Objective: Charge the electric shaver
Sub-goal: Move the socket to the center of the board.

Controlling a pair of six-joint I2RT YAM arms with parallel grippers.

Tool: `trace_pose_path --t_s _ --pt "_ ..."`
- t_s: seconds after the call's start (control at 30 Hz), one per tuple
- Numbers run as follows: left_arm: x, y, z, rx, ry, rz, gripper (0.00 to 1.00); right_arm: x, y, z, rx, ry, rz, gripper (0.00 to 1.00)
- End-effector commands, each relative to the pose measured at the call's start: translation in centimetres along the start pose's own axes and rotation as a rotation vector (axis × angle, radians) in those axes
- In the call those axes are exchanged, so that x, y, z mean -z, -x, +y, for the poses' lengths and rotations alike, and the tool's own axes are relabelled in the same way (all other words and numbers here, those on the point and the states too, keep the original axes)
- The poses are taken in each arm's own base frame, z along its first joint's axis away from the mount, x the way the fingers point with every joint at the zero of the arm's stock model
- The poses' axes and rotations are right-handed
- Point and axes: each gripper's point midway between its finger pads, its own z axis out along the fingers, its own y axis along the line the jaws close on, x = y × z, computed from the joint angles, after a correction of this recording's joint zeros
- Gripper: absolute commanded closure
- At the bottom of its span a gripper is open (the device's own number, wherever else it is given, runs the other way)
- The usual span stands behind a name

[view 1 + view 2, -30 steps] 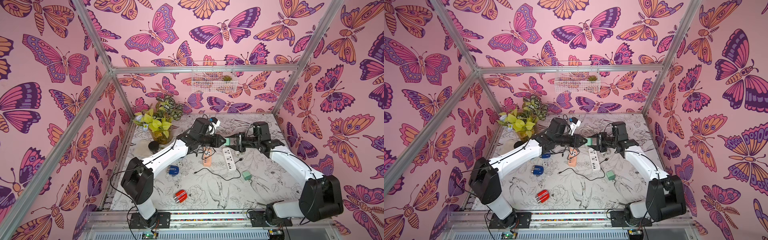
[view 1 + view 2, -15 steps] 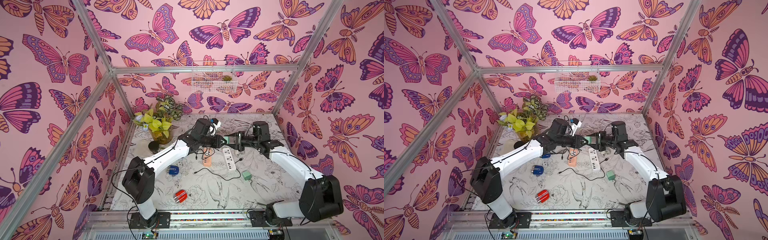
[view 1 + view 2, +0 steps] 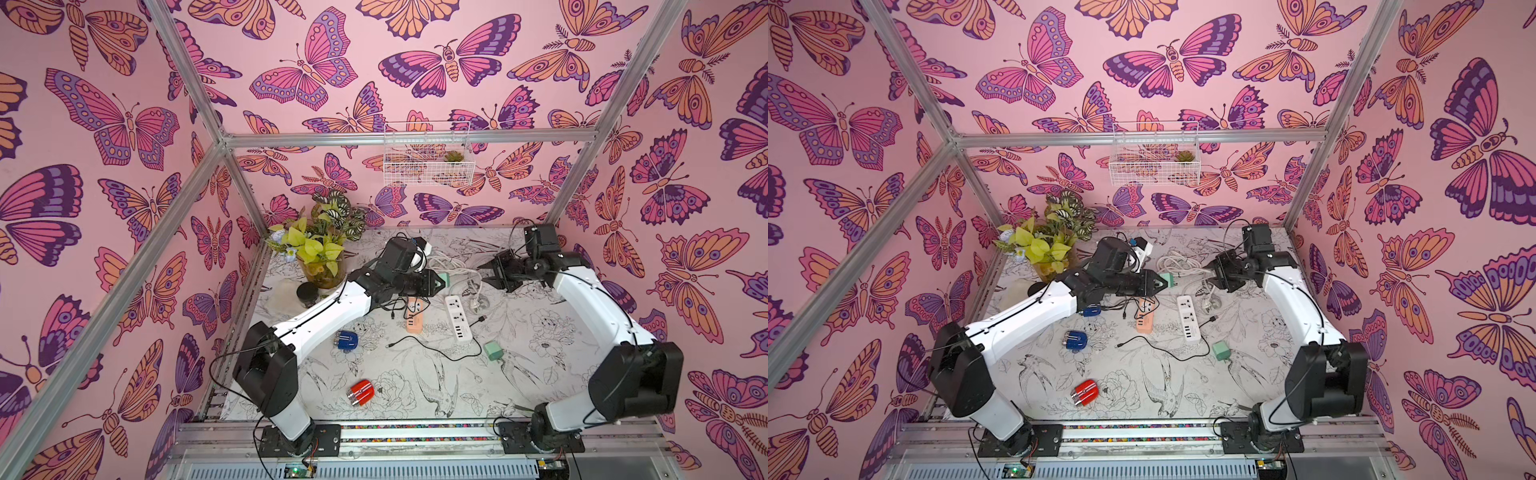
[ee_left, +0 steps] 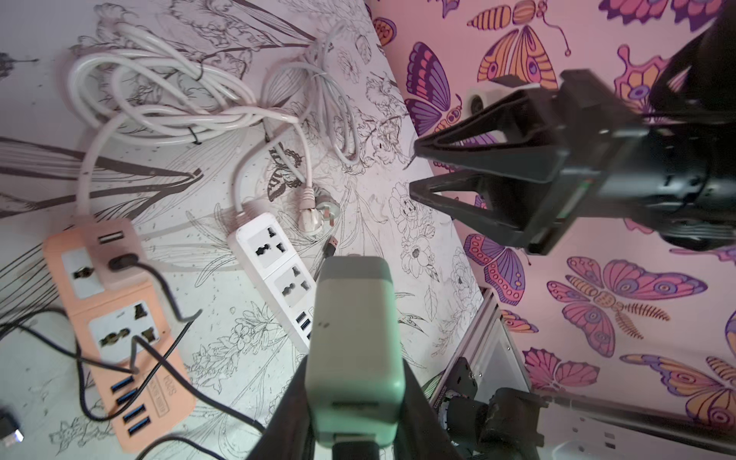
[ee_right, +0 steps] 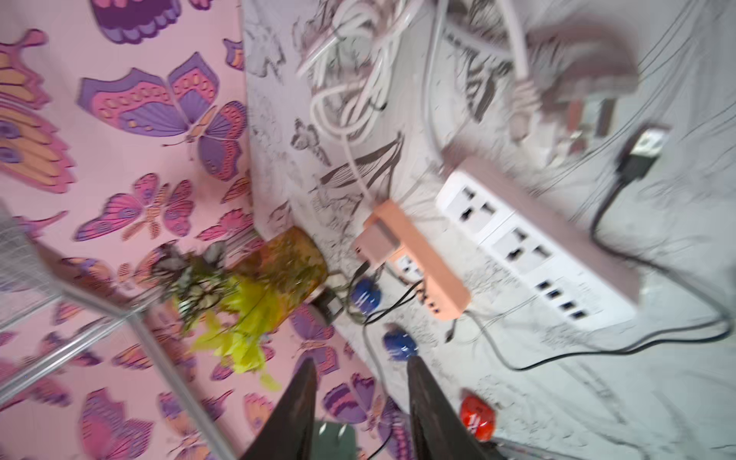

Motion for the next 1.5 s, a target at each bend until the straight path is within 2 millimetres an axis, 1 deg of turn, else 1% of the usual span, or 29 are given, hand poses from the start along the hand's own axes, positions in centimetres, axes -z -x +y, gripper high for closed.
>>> trace_pose_path --t_s 0.0,0.13,0.2,0.23,0.33,0.43,0.47,0.53,0.6,0.7,0.8,0.87,0.97,1.07,1.13,1.27,1.4,1.47 --pt "1.6 -1.6 1.6 0.088 0.087 0.033 1.00 -2.7 0.2 -6.2 0.197 -0.342 -0.018 0.60" --pt "3.0 -2.3 2.2 0.122 0.104 0.024 1.00 -6.4 -1.0 -8.4 0.250 -0.438 0.032 0.52" --pt "3.4 -2.7 2.4 0.130 0.104 0.029 1.00 -8.0 -1.4 -8.7 0.259 -0.425 0.056 0.48" --pt "3.4 -2.9 2.5 0.134 0.105 0.034 1.00 -8.6 -1.5 -8.3 0.275 -0.405 0.062 0.44" --pt "3.8 -3.3 2.8 0.138 0.114 0.042 1.00 -9.1 -1.3 -6.2 0.395 -0.381 0.044 0.33" --pt "4.0 -3.6 3.1 0.141 0.122 0.044 1.00 -9.5 -1.7 -5.3 0.502 -0.419 0.049 0.27" --pt "4.0 -3.7 3.2 0.143 0.123 0.046 1.00 -9.9 -2.0 -5.5 0.529 -0.438 0.065 0.25" --pt "4.2 -3.7 3.3 0.145 0.123 0.046 1.00 -10.5 -2.5 -6.5 0.570 -0.506 0.101 0.22" --pt "4.4 -3.6 3.4 0.145 0.123 0.043 1.00 -11.5 -3.0 -8.0 0.606 -0.573 0.144 0.21" --pt "4.8 -3.4 3.7 0.151 0.125 0.036 1.00 -12.3 -3.4 -9.3 0.663 -0.637 0.165 0.21" --pt "5.0 -3.3 3.9 0.156 0.123 0.033 1.00 -12.6 -3.7 -9.8 0.693 -0.658 0.170 0.21" --pt "5.1 -3.3 3.9 0.157 0.121 0.033 1.00 -12.8 -3.8 -10.0 0.697 -0.673 0.176 0.26" --pt "5.2 -3.3 4.0 0.158 0.123 0.031 1.00 -13.1 -4.6 -10.3 0.691 -0.667 0.184 0.41" --pt "5.4 -3.5 4.1 0.160 0.127 0.030 1.00 -13.4 -6.0 -10.4 0.693 -0.656 0.202 0.59" --pt "5.5 -3.7 4.2 0.161 0.131 0.030 1.00 -13.4 -7.1 -10.6 0.705 -0.661 0.208 0.68" --pt "5.9 -4.1 4.5 0.167 0.137 0.027 1.00 -13.4 -9.3 -11.8 0.703 -0.670 0.212 0.76" --pt "6.3 -4.6 4.8 0.177 0.142 0.026 1.00 -13.5 -11.5 -13.5 0.667 -0.656 0.237 0.81" --pt "6.5 -5.0 4.9 0.182 0.143 0.026 1.00 -13.5 -13.0 -14.1 0.643 -0.634 0.261 0.82"
